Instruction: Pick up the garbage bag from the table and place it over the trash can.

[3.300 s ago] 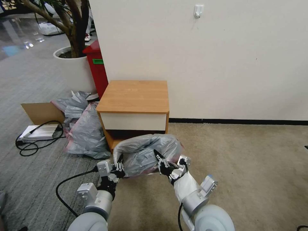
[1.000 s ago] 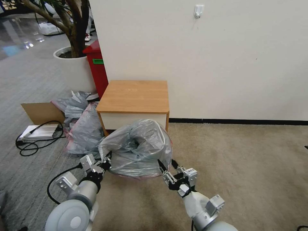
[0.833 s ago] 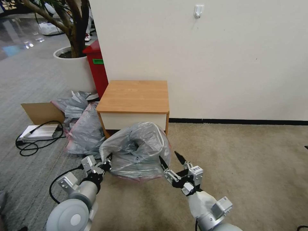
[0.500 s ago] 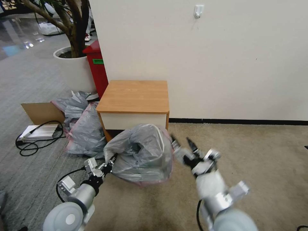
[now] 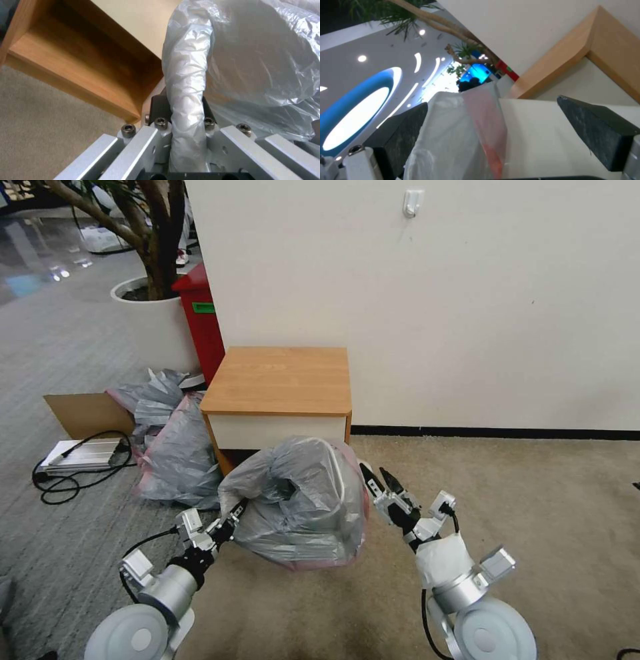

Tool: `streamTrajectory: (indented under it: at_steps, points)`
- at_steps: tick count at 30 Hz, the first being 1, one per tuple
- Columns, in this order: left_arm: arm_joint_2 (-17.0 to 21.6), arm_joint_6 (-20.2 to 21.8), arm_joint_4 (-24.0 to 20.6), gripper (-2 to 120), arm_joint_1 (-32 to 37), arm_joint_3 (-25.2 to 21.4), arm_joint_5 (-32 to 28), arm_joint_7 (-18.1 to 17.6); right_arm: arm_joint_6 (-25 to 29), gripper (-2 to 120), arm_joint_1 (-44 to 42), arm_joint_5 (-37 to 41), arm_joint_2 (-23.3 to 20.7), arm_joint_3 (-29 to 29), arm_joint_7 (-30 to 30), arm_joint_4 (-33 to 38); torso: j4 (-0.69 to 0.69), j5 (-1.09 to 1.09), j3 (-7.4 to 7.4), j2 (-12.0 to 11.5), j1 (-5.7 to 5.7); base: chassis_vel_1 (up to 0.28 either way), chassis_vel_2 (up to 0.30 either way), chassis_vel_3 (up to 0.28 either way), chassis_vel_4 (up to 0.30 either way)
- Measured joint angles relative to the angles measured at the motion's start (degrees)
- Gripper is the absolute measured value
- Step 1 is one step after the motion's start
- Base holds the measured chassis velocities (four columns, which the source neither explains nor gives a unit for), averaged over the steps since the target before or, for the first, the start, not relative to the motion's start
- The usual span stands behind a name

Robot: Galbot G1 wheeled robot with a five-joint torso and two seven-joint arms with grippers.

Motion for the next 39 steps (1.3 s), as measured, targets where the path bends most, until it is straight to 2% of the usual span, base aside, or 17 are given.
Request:
streamTrajectory:
  at_steps: [10, 12, 13, 16, 19, 22, 24, 27, 30, 32, 34, 36, 39]
  points:
    - [-0.29, -0.12, -0.47, 3, 0.13, 0.06, -0.4, -0.26, 0.33, 95, 1.74, -0.03, 0.2, -1.63, -1.84, -3.5, 0.0, 0.0, 0.0, 0.0, 0.0, 0.0, 0.0, 0.0, 0.0]
    - [-0.26, -0.13, -0.47, 3, 0.26, 0.06, -0.4, -0.3, 0.48, 86, 1.88, -0.06, 0.35, -1.99, -2.05, -3.79, 0.0, 0.0, 0.0, 0.0, 0.0, 0.0, 0.0, 0.0, 0.0]
    - [-0.26, -0.13, -0.47, 3, 0.26, 0.06, -0.4, -0.3, 0.48, 86, 1.88, -0.06, 0.35, -1.99, -2.05, -3.79, 0.0, 0.0, 0.0, 0.0, 0.0, 0.0, 0.0, 0.0, 0.0]
    - [-0.33, -0.15, -0.47, 3, 0.31, 0.37, -0.2, -0.34, 0.85, 70, 2.0, -0.25, 0.45, -2.66, -2.58, -3.46, 0.0, 0.0, 0.0, 0.0, 0.0, 0.0, 0.0, 0.0, 0.0]
    - [-0.41, -0.15, -0.46, 3, 0.32, 0.58, -0.06, -0.37, 0.94, 64, 2.15, -0.28, 0.49, -2.84, -2.64, -3.23, 0.0, 0.0, 0.0, 0.0, 0.0, 0.0, 0.0, 0.0, 0.0]
    - [-0.53, -0.17, -0.43, 3, 0.41, 1.01, 0.51, -0.39, 1.1, 48, 2.33, -0.29, 0.49, -3.03, -2.62, -3.08, 0.0, 0.0, 0.0, 0.0, 0.0, 0.0, 0.0, 0.0, 0.0]
    - [-0.54, -0.18, -0.42, 3, 0.45, 1.11, 0.68, -0.4, 1.16, 47, 2.34, -0.29, 0.49, -3.04, -2.61, -3.08, 0.0, 0.0, 0.0, 0.0, 0.0, 0.0, 0.0, 0.0, 0.0]
    - [-0.6, -0.2, -0.34, 3, 0.53, 1.51, 1.44, -0.39, 1.43, 30, 2.43, -0.33, 0.44, -3.06, -2.57, -3.14, 0.0, 0.0, 0.0, 0.0, 0.0, 0.0, 0.0, 0.0, 0.0]
    - [-0.66, -0.21, -0.34, 3, 0.55, 1.65, 1.72, -0.4, 1.47, 24, 2.49, -0.43, 0.44, -3.04, -2.57, -3.2, 0.0, 0.0, 0.0, 0.0, 0.0, 0.0, 0.0, 0.0, 0.0]
    - [-0.68, -0.22, -0.34, 3, 0.55, 1.71, 1.84, -0.39, 1.52, 12, 2.54, -0.47, 0.47, -3.02, -2.52, -3.28, 0.0, 0.0, 0.0, 0.0, 0.0, 0.0, 0.0, 0.0, 0.0]
    - [-0.68, -0.23, -0.35, 3, 0.54, 1.72, 1.85, -0.4, 1.54, 10, 2.55, -0.48, 0.48, -3.01, -2.5, -3.29, 0.0, 0.0, 0.0, 0.0, 0.0, 0.0, 0.0, 0.0, 0.0]
    - [-0.57, -0.23, -0.46, 3, 0.54, 1.7, 1.85, -0.38, 1.67, 0, 2.63, -0.49, 0.52, -2.97, -2.49, -3.32, 0.0, 0.0, 0.0, 0.0, 0.0, 0.0, 0.0, 0.0, 0.0]
    - [-0.56, -0.23, -0.47, 3, 0.59, 1.7, 1.89, -0.34, 1.82, 0, 2.78, -0.49, 0.61, -2.91, -2.44, -3.54, 0.0, 0.0, 0.0, 0.0, 0.0, 0.0, 0.0, 0.0, 0.0]
